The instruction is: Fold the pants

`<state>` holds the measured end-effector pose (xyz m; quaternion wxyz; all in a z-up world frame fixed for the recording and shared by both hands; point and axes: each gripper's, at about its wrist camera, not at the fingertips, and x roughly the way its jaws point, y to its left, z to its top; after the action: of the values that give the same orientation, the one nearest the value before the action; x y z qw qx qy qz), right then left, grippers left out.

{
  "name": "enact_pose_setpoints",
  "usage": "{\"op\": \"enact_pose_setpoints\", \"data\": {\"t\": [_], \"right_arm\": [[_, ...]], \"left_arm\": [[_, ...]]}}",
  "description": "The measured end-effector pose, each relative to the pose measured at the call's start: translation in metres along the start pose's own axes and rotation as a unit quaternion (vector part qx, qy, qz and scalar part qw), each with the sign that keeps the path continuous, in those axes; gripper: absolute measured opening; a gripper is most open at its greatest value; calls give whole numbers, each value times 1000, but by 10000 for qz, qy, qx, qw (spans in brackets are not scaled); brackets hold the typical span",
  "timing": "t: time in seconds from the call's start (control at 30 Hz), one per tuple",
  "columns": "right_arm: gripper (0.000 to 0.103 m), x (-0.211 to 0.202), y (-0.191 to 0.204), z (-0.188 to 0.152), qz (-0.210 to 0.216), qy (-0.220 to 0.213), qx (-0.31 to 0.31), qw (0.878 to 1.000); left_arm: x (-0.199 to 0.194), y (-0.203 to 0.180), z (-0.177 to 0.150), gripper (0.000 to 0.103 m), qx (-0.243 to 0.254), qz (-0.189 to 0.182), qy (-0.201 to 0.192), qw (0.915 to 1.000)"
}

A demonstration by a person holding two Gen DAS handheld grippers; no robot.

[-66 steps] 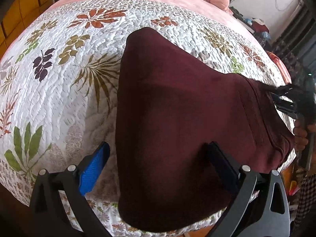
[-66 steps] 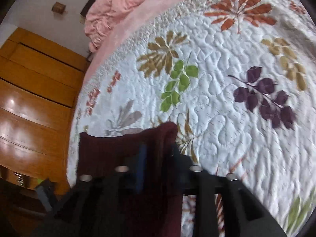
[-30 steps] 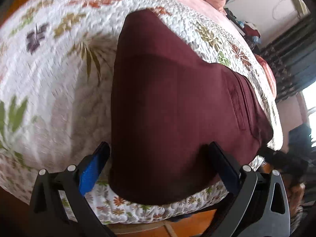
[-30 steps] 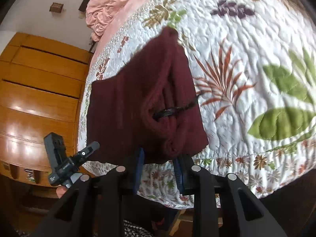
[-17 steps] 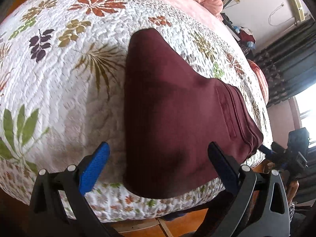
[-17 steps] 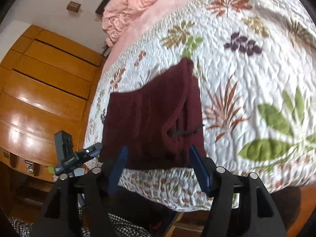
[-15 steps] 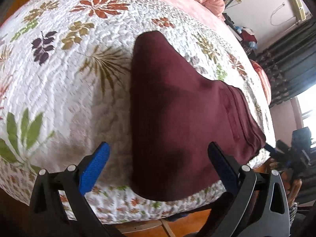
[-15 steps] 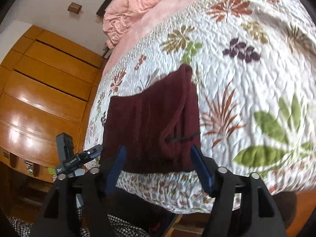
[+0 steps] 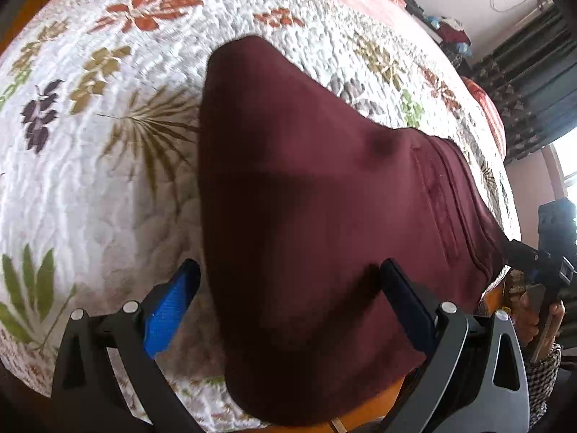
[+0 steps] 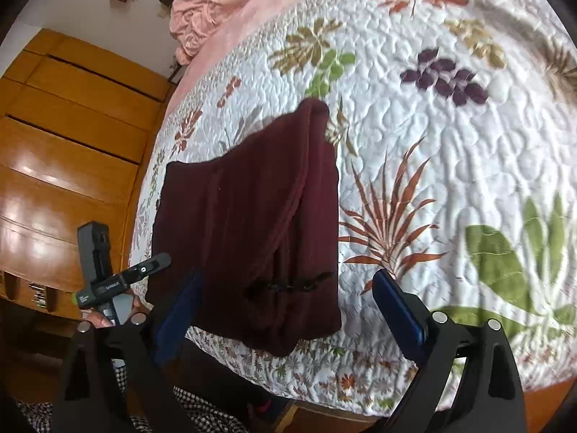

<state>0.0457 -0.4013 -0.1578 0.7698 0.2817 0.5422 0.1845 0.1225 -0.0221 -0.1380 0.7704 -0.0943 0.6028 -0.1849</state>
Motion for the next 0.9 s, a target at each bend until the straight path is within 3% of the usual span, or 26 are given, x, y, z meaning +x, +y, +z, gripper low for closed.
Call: {"op": "enact_pose_setpoints", "data": {"t": [0.33,0.43,0.53,0.63,0.73,0.8,0.9], "right_arm": [[96,36,-19,9,977,483,110,9940],[96,50,-21,11,1099,600,89,9921],[96,56,-18,13,1177,547,36,9915],[96,63,-17,16,1209,526,95,9912],[75,67,-16,19,1068,432,107,9933],[52,68,-15,18,1159,369,224,9923],[43,60,-14,14,1346,167,351,9901]], "left_arm": [[29,8,11,96,-88,-965,639,9932],[26,12,10,73,-105,-931,639,9935],[22,27,7,51,-463,-1166,583,9904],[18,32,5,39,-513,-1293,446,9893],[15,28,0,35,-467,-1232,269,9909],[11,25,-2,33,-520,-1270,138,9904],[2,19,-7,31,-534,-1419,-147,9883]]}}
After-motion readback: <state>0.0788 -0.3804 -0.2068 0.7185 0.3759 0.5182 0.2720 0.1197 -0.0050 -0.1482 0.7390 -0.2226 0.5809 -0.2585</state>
